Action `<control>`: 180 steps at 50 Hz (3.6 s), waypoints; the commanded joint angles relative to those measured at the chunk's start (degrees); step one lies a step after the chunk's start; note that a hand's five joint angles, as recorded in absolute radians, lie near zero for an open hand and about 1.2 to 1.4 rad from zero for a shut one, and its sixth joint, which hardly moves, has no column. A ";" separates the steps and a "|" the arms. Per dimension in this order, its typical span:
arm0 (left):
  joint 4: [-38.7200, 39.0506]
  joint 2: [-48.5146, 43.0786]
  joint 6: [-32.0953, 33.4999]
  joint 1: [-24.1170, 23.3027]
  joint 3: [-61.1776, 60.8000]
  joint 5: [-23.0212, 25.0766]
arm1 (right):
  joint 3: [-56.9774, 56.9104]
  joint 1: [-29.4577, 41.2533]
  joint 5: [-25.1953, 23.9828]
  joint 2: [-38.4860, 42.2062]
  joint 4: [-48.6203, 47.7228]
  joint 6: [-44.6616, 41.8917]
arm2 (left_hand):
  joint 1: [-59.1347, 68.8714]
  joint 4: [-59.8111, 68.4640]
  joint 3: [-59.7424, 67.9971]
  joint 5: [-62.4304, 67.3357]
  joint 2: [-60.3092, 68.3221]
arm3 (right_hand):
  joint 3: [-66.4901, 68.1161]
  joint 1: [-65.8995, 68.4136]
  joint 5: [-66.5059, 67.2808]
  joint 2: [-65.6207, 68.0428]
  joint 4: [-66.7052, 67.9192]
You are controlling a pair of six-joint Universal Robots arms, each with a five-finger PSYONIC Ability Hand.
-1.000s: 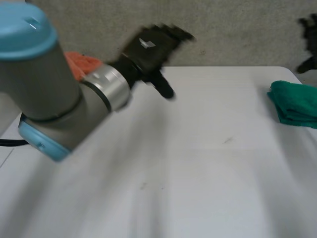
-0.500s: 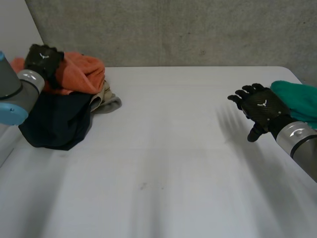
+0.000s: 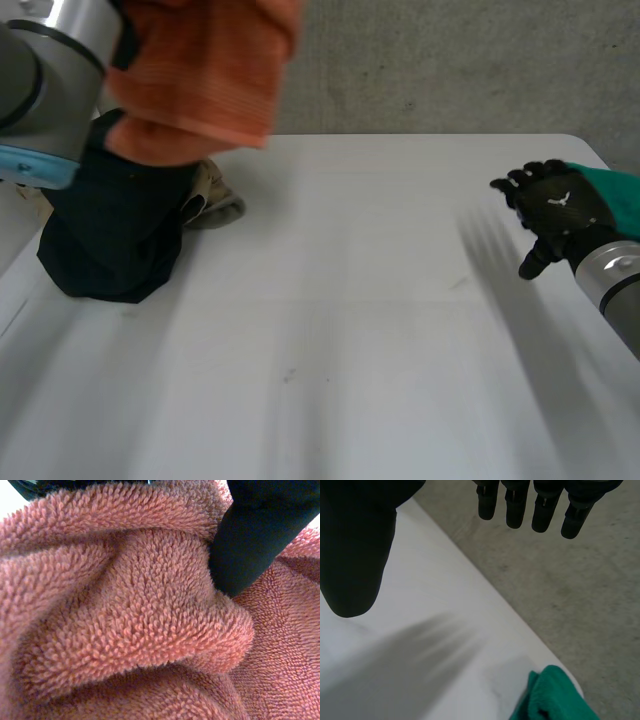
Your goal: Fold the laundry.
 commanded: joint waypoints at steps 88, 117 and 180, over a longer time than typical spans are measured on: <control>3.75 -1.57 10.23 -11.88 -17.36 -6.55 | -29.14 13.73 8.13 6.82 -7.02 18.73 | 20.84 11.43 14.30 19.07 12.94 | 67.88 67.17 67.28 67.86 67.83; -2.14 15.14 20.08 -15.04 -31.64 -6.82 | -30.28 13.29 -3.48 28.09 12.43 26.02 | 20.84 11.43 14.30 19.07 12.94 | -2.12 -2.83 -2.72 -2.14 -2.17; -14.01 -7.25 10.23 -2.57 -23.94 -8.92 | -30.36 5.65 -0.58 5.31 38.00 -6.31 | 20.84 11.43 14.30 19.07 12.94 | 67.88 67.17 67.28 67.86 67.83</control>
